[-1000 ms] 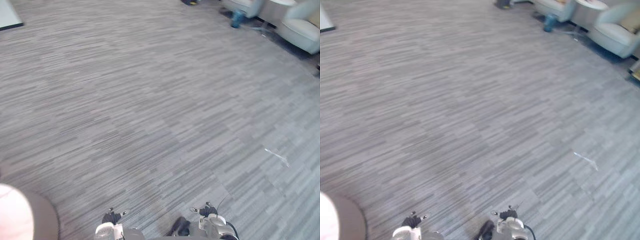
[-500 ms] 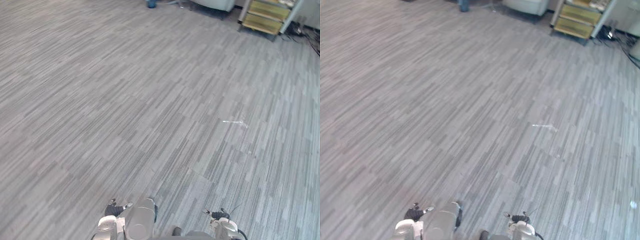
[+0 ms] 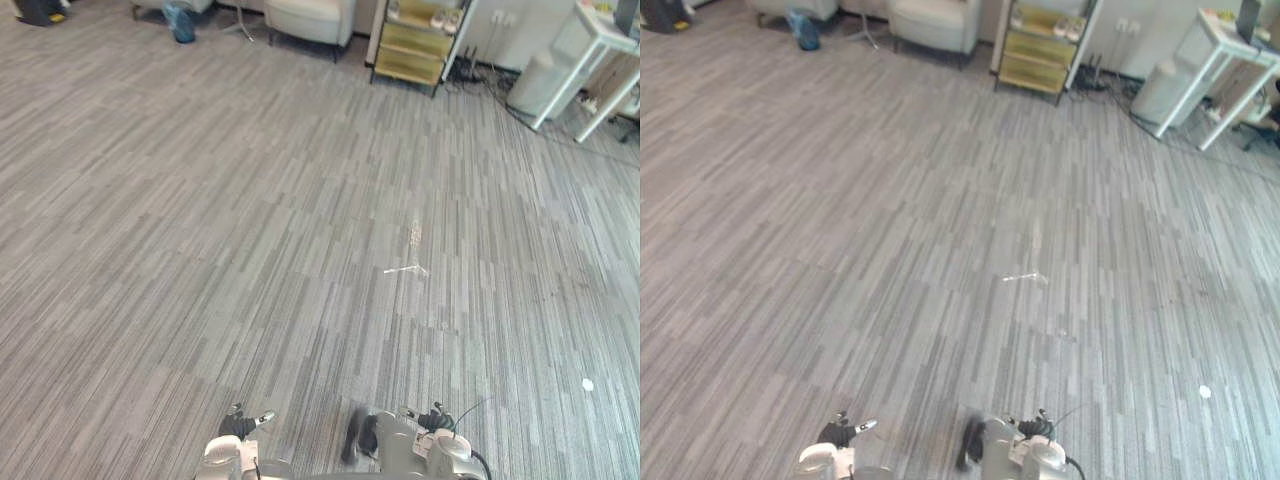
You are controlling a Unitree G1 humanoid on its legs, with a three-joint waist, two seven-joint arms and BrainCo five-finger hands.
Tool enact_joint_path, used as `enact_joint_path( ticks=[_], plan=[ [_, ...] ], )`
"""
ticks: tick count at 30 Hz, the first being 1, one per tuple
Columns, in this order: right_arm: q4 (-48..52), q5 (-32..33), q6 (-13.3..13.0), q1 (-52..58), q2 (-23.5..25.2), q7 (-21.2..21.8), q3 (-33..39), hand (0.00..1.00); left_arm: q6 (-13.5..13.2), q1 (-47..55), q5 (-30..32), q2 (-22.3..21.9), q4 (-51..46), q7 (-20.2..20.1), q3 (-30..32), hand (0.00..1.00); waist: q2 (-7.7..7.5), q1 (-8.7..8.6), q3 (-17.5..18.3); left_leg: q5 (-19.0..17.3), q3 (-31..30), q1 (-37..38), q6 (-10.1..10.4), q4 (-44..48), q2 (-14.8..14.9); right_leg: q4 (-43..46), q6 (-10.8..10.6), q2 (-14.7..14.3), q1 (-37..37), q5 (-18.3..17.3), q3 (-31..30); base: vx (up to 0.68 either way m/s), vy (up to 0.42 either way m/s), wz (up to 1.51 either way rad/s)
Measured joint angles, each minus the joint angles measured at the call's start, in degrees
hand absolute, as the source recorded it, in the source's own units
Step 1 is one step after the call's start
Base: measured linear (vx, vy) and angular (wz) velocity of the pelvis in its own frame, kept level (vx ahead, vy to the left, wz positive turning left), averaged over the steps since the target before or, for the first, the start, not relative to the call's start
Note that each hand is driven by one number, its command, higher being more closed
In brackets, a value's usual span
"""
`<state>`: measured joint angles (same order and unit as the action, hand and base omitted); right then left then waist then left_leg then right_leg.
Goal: Pick up cushions and gather them together orderly.
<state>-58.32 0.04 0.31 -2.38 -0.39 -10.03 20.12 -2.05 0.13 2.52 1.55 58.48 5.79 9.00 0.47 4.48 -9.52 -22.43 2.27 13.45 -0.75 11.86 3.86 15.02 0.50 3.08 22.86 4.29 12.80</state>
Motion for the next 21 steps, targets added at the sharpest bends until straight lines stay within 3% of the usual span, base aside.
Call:
enact_joint_path(
  ticks=[1,2,3,4,5,6,7,8,9,10,11,12,13,14,15,16,18,19,20,21],
  plan=[
    [-0.3,0.0,0.0,0.0,-0.2,0.0,0.2,0.0,0.0,0.0,0.1,-0.2,0.2,0.0,0.1,0.0,0.7,-0.17,0.3,0.0,-1.0,-0.3,0.1,1.3,0.8,1.0,1.0,-0.4,0.1,0.3,0.2,0.64,-0.202,0.38],
    [-1.2,0.0,0.0,-0.6,-0.9,0.1,1.3,0.0,0.0,0.1,0.3,-0.4,0.3,0.1,0.5,0.0,2.11,0.11,0.6,0.8,-2.6,-1.6,1.3,5.7,2.4,3.0,2.0,-1.7,-0.5,-1.6,1.3,0.66,-0.222,0.11],
    [-1.3,-0.1,0.2,-0.8,-0.6,0.0,1.8,0.0,0.1,0.4,0.4,-0.6,0.4,0.1,2.1,0.0,2.67,0.18,0.3,4.6,-4.4,-5.0,3.9,16.4,3.0,4.0,2.3,-2.6,-3.1,-5.0,2.5,0.65,-0.232,0.07],
    [-1.2,0.0,0.2,-0.6,-0.7,0.0,1.5,0.0,0.2,0.4,0.6,-0.8,0.3,0.1,3.2,0.0,2.87,0.01,0.2,7.8,-4.8,-6.9,3.5,22.2,3.2,3.7,2.2,-3.1,-4.7,-6.2,2.6,0.64,-0.232,0.0],
    [-1.0,-0.1,0.1,-0.1,-0.9,-0.1,-0.1,0.0,0.2,1.1,0.3,-1.5,0.0,0.2,4.3,0.0,3.6,0.22,-0.2,18.6,-4.3,-11.7,3.0,34.6,4.2,1.5,2.7,-4.2,-9.7,-7.9,2.4,0.76,-0.172,-0.05],
    [-1.2,0.0,0.1,-0.2,-0.9,-0.1,-1.2,0.0,0.0,1.3,0.4,-1.7,-1.3,0.2,4.0,0.0,4.22,1.13,-0.5,17.2,-1.4,-18.7,2.2,48.8,7.6,-2.8,3.8,-5.9,-16.4,-9.2,1.9,0.63,-0.117,-0.08],
    [-1.3,0.0,0.1,-0.2,-0.9,-0.1,-1.3,0.0,0.0,1.3,0.5,-1.6,-1.4,0.2,3.9,0.0,4.27,1.18,-0.5,16.8,-1.1,-19.2,2.1,49.5,7.7,-3.0,3.8,-6.0,-16.8,-9.3,1.9,0.6,-0.06,-0.08],
    [-1.6,0.1,0.2,-0.5,-0.6,-0.1,-1.8,0.0,-0.2,1.2,0.3,-1.2,-2.8,0.1,2.9,0.0,3.63,2.09,-0.9,12.6,0.7,-24.8,1.6,53.5,8.0,-6.2,3.5,-6.0,-21.2,-9.9,1.3,0.55,-0.053,-0.04],
    [-2.1,0.1,0.3,-1.4,-0.5,-0.1,-2.8,0.0,-0.4,1.2,0.0,-0.7,-4.6,0.1,2.2,0.0,2.97,2.48,-1.3,8.9,2.5,-30.8,1.1,51.8,6.7,-9.8,3.1,-5.3,-25.6,-10.3,0.9,0.55,-0.053,-0.04],
    [-2.4,0.1,0.3,-1.8,-0.4,-0.2,-2.8,0.0,-0.5,1.1,0.0,-0.7,-5.0,0.1,2.2,0.0,2.82,2.54,-1.4,7.8,2.9,-32.3,1.0,49.9,6.2,-10.4,2.9,-5.0,-26.5,-10.5,0.8,0.64,0.019,-0.06],
    [-3.6,0.2,0.2,-3.1,-0.3,-0.6,-2.6,0.0,-0.8,0.8,-0.5,-0.6,-5.9,0.2,2.2,0.0,2.38,3.16,-1.9,5.7,4.0,-35.7,0.7,41.7,3.9,-11.2,2.0,-3.8,-28.6,-11.6,0.4,0.42,0.077,-0.11],
    [-3.9,0.2,0.3,-3.6,-0.4,-0.9,-2.5,0.0,-0.9,0.6,-0.5,-0.6,-6.1,0.2,2.0,0.0,2.18,3.77,-1.9,6.0,4.4,-36.9,0.7,35.0,2.3,-11.3,1.2,-2.8,-29.4,-12.4,0.1,0.63,0.143,-0.19],
    [-3.9,0.4,0.1,-3.9,-0.9,-1.2,-2.2,0.0,-1.2,0.5,-0.5,-0.7,-6.2,0.2,1.6,0.0,2.25,4.64,-1.9,9.4,4.1,-37.4,1.8,20.1,0.0,-11.3,-0.3,-1.5,-31.0,-14.4,-0.6,0.43,0.138,-0.25],
    [-3.9,0.6,0.1,-3.8,-1.4,-1.3,-2.2,0.0,-1.3,0.8,-0.5,-0.8,-6.1,0.2,1.6,0.0,3.02,5.07,-1.6,15.6,3.0,-37.2,2.6,8.9,-0.6,-11.5,-1.5,-1.4,-32.3,-16.1,-1.2,0.58,0.205,-0.38],
    [-4.2,0.7,0.1,-3.7,-1.8,-1.4,-2.2,0.0,-1.3,1.2,-0.5,-0.4,-5.9,0.2,1.6,0.0,3.43,6.12,-1.3,23.5,4.0,-35.7,2.3,6.6,-0.9,-11.7,-2.4,-1.0,-33.5,-17.5,-2.4,0.6,0.192,-0.23],
    [-4.3,1.2,0.1,-3.9,-0.6,-1.4,-2.1,0.0,-1.4,1.2,-0.5,0.6,-5.8,0.3,1.9,0.0,0.91,6.2,-1.1,20.6,5.2,-35.2,-0.4,6.8,-3.4,-11.7,-2.0,1.4,-34.7,-17.8,-2.7,0.76,0.213,-0.07],
    [-3.2,1.2,0.2,-3.9,0.3,-1.4,-0.4,0.0,-0.9,1.0,-0.5,0.6,-5.7,0.3,3.1,0.0,0.35,6.66,-1.2,16.7,6.3,-35.5,-3.2,11.8,-3.6,-9.1,-2.6,2.6,-34.9,-16.3,-3.9,0.64,0.166,-0.05],
    [-3.1,1.2,0.2,-3.6,0.7,-1.4,-0.1,0.0,-0.8,1.3,-0.5,0.5,-5.7,0.5,3.6,0.0,-0.09,7.32,-1.1,13.5,7.4,-33.5,-3.9,13.6,-3.6,-3.3,-3.8,3.7,-34.2,-16.3,-4.8,0.68,0.223,-0.39],
    [-2.9,1.1,0.2,-3.1,0.9,-1.3,-0.1,0.0,-0.6,1.3,-0.5,0.6,-5.7,0.4,3.2,0.0,-0.38,7.54,-1.0,11.1,8.1,-29.9,-4.1,13.1,-4.0,7.5,-6.5,5.2,-30.6,-15.2,-5.5,0.56,0.182,-0.4],
    [-2.7,1.1,0.1,-2.8,1.0,-1.3,-0.1,0.0,-0.4,1.3,-0.5,0.7,-5.7,0.4,2.8,0.0,-0.37,7.26,-1.0,10.3,8.1,-28.2,-4.2,12.6,-4.3,13.5,-8.2,5.9,-28.7,-13.9,-5.6,0.63,0.208,-0.22]
  ],
)
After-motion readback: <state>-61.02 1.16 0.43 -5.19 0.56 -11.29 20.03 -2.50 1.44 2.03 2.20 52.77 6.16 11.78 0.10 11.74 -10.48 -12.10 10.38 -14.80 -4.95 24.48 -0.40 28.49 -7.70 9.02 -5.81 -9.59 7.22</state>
